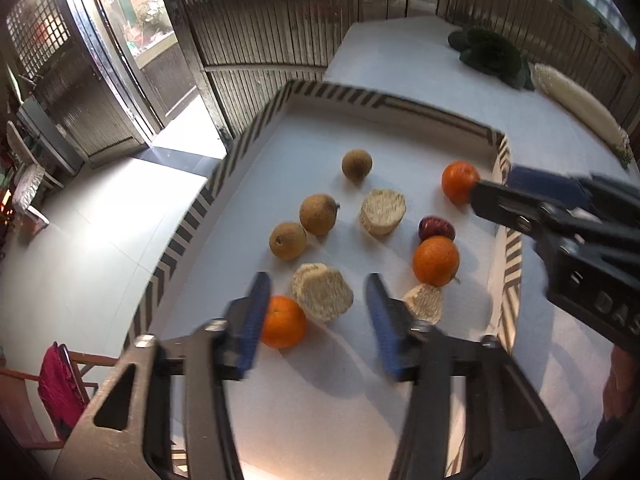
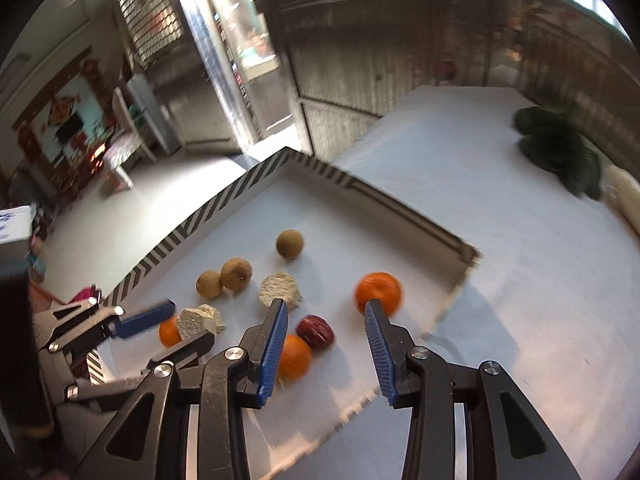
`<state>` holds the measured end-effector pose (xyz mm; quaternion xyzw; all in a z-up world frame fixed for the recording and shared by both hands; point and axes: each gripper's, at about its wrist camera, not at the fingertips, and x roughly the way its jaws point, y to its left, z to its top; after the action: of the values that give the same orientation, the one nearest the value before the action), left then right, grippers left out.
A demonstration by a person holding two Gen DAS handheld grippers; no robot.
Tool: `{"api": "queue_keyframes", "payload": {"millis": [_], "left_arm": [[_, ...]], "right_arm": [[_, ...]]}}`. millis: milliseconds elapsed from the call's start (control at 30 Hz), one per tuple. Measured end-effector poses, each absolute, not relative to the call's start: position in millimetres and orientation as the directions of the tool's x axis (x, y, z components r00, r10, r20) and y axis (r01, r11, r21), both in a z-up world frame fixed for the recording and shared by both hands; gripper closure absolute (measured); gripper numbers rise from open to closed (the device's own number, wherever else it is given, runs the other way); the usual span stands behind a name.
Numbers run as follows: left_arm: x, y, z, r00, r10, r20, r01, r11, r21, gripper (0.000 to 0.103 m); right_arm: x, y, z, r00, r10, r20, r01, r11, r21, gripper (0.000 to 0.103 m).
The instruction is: Organize fruits
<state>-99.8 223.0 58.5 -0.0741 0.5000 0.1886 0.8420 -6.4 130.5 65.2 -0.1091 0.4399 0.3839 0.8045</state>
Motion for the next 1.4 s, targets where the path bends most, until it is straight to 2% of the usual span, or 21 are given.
{"api": "queue_keyframes", "payload": {"millis": [167, 700, 1400], "left_arm": [[-101, 220, 78, 0.482, 0.276, -0.832, -0.401, 0.913, 0.071, 0.047], [-107, 204, 117, 0.597, 0.290, -0.748, -0.390, 0.920, 0.045, 0.047], [-112, 195, 126, 0.621, 0.299, -0.725, -0.386, 0.921, 0.049, 0.047]], "right_arm": [[-27, 102, 77, 0.386, 0.524, -0.759, -0.652, 0.737, 0.177, 0.057], [-50, 73, 95, 0.458, 0.503, -0.733, -0.603, 0.782, 0.161, 0.056], [-64, 71, 101, 0.469, 0.497, -0.730, -0.616, 0.776, 0.133, 0.056]]}}
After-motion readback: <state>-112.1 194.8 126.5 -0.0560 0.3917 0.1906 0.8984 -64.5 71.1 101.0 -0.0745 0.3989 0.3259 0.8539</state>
